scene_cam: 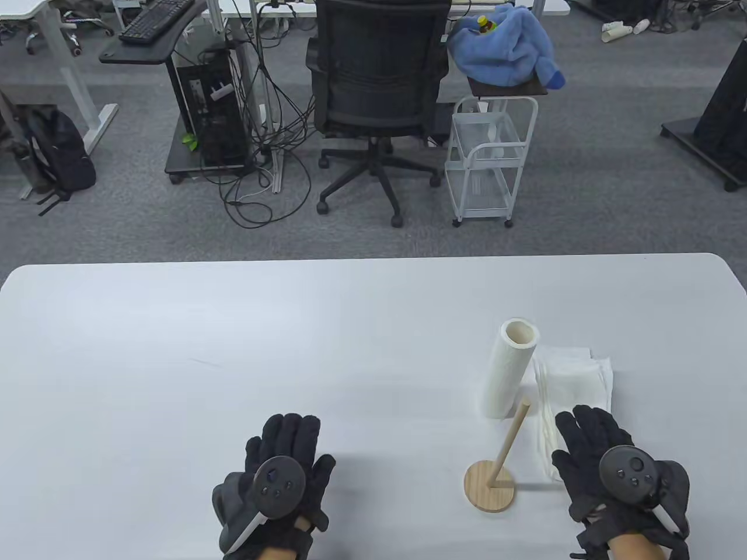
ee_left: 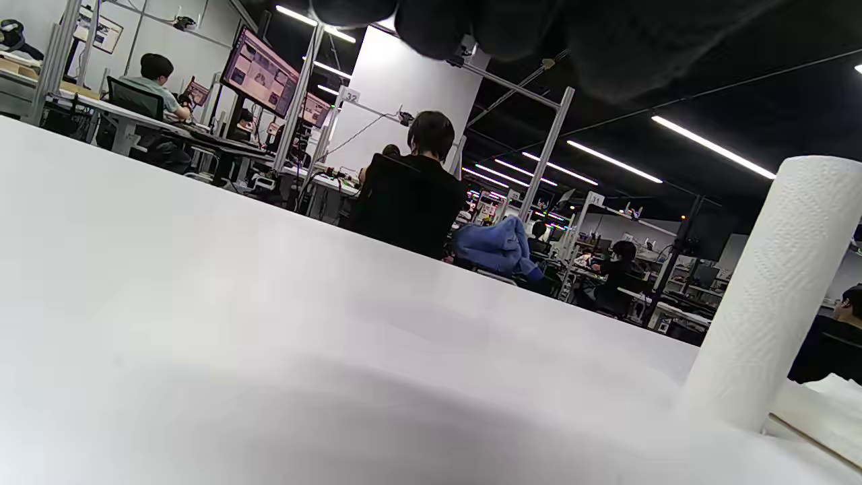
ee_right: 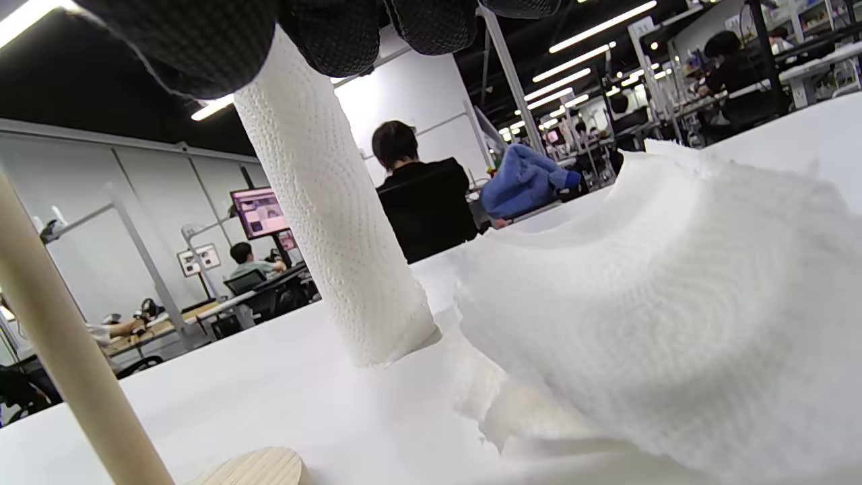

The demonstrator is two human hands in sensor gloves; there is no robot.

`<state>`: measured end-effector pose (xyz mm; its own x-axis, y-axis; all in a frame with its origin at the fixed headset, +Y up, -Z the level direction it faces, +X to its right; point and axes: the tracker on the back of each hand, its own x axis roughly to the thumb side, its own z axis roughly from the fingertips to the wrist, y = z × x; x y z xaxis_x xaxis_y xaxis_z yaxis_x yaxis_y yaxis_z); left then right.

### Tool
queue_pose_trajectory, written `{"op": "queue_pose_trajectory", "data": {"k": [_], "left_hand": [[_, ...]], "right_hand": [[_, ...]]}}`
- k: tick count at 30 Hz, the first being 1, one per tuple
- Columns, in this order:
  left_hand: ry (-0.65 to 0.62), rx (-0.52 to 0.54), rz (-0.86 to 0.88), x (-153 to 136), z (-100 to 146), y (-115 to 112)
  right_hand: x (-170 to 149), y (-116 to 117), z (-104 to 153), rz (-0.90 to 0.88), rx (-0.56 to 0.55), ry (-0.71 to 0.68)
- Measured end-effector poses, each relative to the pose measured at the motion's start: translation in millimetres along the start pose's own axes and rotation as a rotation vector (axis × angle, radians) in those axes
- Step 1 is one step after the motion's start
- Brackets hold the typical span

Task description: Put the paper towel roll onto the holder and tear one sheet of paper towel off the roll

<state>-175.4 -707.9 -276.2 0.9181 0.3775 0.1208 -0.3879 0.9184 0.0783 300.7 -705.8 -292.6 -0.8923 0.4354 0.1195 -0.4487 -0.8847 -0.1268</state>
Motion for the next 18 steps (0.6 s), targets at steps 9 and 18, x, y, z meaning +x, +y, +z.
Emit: {"op": "queue_pose_trajectory", "data": {"k": [9, 18], "left_hand": [[0.008, 0.001, 0.018, -2.7, -2.0, -1.1], [0.012, -0.011, 0.049, -3.8, -2.8, -2.3]], "right_hand": [[1.2, 1.7, -2.3, -0.113, 0.001, -0.057], [50.0, -1.0, -3.1, -0.234, 0.152, -0.174]]}}
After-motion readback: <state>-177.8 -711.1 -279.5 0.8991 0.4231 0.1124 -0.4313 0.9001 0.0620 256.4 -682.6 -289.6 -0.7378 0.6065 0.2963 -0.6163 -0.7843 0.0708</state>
